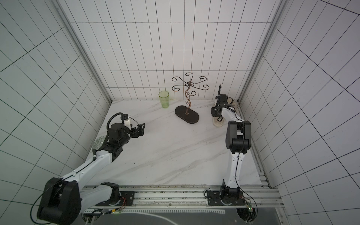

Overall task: Remove the insole from the shoe
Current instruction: Move the shoe to the center of the board.

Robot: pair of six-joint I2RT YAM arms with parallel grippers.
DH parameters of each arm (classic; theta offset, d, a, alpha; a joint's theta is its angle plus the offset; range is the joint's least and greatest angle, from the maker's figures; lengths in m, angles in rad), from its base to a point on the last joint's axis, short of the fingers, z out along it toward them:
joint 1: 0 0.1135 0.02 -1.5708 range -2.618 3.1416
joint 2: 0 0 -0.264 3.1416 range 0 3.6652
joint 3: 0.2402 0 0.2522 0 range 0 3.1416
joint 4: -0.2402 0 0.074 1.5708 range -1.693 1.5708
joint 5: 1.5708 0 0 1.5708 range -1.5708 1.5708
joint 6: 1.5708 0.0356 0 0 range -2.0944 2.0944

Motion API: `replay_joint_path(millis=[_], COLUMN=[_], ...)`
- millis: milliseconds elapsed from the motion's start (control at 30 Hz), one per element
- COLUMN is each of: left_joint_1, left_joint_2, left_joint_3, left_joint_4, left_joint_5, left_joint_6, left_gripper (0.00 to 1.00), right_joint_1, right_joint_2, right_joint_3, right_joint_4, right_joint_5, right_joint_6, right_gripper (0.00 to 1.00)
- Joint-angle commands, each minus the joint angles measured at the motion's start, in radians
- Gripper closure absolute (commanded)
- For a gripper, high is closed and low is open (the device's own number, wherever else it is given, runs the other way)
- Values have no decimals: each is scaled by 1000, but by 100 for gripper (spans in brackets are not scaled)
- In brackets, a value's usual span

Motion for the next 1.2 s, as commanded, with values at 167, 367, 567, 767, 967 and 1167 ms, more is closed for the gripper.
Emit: replay_joint_path(millis=[167, 367, 567, 767, 967, 1167], left_joint_1=[-3, -4, 0, 20, 24, 26], left_joint_2=[-17, -24, -41, -46, -85, -101], left_joint_3=[-9, -5, 11, 50, 46, 44], left_joint_4=[-11, -13, -24, -76, -88, -101], left_joint_5=[-11, -20, -47, -23, -31, -32], left_joint_6=[-12, -20, -47, -84, -81, -88], left_gripper=[2, 2, 2, 2, 2, 2], right_joint_1=[-4, -5, 31, 138, 329, 504], right_joint_2=[0, -83, -338, -619, -840, -946], right_joint_3=[-79, -99, -313, -574, -783, -855], right_joint_4=[-23, 6, 88, 111, 35, 33], right_joint_5=[5, -15, -40, -31, 5, 34], right_joint_6=[-25, -24, 18, 79, 182, 215], right_gripper=[91, 100, 100, 100, 100, 100])
